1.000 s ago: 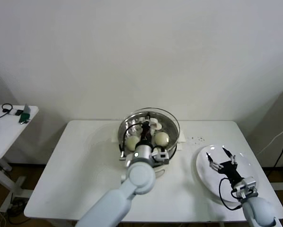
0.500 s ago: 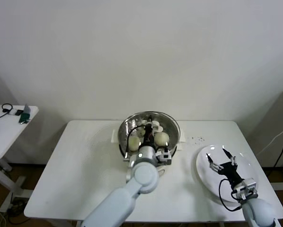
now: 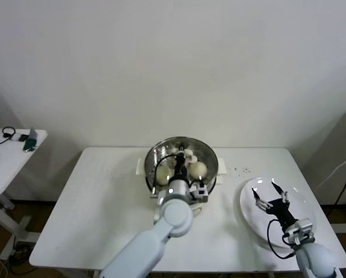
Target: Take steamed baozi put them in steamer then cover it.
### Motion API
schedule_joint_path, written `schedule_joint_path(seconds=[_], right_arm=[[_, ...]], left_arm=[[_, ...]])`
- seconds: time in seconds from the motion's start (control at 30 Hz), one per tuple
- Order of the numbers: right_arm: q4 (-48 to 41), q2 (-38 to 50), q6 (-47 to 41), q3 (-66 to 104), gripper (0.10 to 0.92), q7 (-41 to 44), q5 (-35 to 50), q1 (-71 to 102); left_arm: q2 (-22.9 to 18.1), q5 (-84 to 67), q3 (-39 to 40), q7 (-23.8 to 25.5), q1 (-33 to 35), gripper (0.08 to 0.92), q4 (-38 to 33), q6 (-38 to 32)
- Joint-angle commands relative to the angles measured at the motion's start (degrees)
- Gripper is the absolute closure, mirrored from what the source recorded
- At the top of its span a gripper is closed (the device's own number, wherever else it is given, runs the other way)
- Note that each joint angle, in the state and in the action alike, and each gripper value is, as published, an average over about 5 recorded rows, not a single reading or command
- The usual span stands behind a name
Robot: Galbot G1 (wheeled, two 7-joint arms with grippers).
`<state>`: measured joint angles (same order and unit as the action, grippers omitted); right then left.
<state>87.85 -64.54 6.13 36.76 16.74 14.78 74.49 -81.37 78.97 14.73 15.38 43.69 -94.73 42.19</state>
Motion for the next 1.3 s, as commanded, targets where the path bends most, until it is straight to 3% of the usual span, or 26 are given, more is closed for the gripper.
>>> schedule_joint_path(seconds=[0.03, 0.6, 0.97, 1.3], right_arm=[[-0.37, -0.07, 0.09, -0.20, 0.203, 0.07, -0.36, -0.41], [0.12, -0.22, -0.83, 0.26, 0.203, 0.16, -0.18, -0.17], [1.57, 0.44, -5.43, 0.88, 0.203, 0.44, 1.01, 0.11], [2.37, 0.41, -9.04, 0.63, 0.203, -1.00, 1.78, -0.08]], left_arm=[[0.06, 0.11, 0.08, -0.51, 0.27, 0.849, 0.62, 2.81], [0.27, 1.69, 0.14, 0.83, 0.60, 0.828, -0.77, 1.66], [5.43, -2.49, 1.20, 1.02, 1.84, 0.524, -10.80, 2.81], [13.03, -8.08, 0.40, 1.00, 7.32, 0.240, -20.65, 2.81]])
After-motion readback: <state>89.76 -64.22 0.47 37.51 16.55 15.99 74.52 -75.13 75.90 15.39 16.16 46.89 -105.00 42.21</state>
